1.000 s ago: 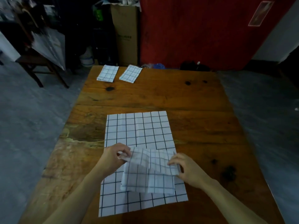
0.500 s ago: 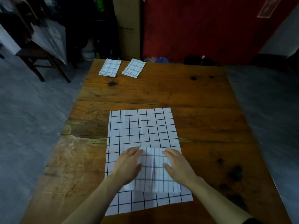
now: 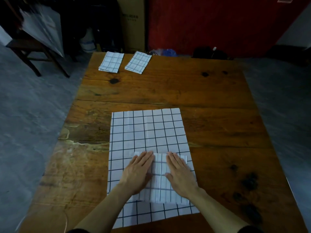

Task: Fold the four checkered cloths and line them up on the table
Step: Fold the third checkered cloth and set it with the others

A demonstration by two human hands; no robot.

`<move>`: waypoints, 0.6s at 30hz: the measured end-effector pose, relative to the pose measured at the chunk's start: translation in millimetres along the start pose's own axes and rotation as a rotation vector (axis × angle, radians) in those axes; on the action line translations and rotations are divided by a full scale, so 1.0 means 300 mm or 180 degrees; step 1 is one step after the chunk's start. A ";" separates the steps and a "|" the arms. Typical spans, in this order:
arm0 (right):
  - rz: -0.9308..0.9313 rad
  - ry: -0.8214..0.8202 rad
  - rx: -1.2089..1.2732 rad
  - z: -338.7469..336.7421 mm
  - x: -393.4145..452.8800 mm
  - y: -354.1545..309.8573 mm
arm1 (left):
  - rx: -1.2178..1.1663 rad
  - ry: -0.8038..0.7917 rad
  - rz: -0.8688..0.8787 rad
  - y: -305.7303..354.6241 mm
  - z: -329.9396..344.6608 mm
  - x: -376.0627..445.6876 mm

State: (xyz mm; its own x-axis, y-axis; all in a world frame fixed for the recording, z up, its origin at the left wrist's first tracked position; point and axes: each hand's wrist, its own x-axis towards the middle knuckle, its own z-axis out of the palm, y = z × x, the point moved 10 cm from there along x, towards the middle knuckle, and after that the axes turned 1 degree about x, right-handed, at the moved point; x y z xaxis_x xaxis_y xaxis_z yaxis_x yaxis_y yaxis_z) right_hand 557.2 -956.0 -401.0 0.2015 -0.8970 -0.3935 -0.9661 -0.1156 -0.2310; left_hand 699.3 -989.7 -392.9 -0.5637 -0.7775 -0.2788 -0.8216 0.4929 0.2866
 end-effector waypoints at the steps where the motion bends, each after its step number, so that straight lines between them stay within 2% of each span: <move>1: 0.0055 0.0028 -0.0014 -0.001 -0.005 0.020 | -0.0036 0.0047 -0.0050 -0.020 -0.004 -0.007; 7: 0.0467 0.0113 0.0003 -0.009 -0.067 0.141 | -0.0086 0.0011 -0.0696 -0.118 -0.034 -0.054; 10: 0.0619 0.0213 0.0092 -0.035 -0.063 0.143 | -0.0225 0.0305 -0.0883 -0.121 -0.076 -0.044; 13: 0.0396 0.0418 0.0249 -0.075 -0.051 0.054 | -0.0158 0.0444 -0.0569 -0.027 -0.100 -0.018; 16: -0.0032 0.0230 0.0029 -0.039 -0.029 -0.064 | -0.0051 0.0308 -0.0005 0.109 -0.071 0.004; 18: -0.0123 0.0188 -0.0048 -0.023 -0.015 -0.094 | -0.0059 0.0226 0.0149 0.132 -0.046 0.012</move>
State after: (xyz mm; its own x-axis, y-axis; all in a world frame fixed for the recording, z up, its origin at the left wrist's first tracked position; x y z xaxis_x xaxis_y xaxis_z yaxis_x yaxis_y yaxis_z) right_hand 582.5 -951.6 -386.6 0.2292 -0.9153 -0.3311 -0.9602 -0.1567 -0.2314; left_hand 666.0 -978.5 -369.9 -0.5934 -0.7799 -0.1991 -0.7924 0.5225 0.3149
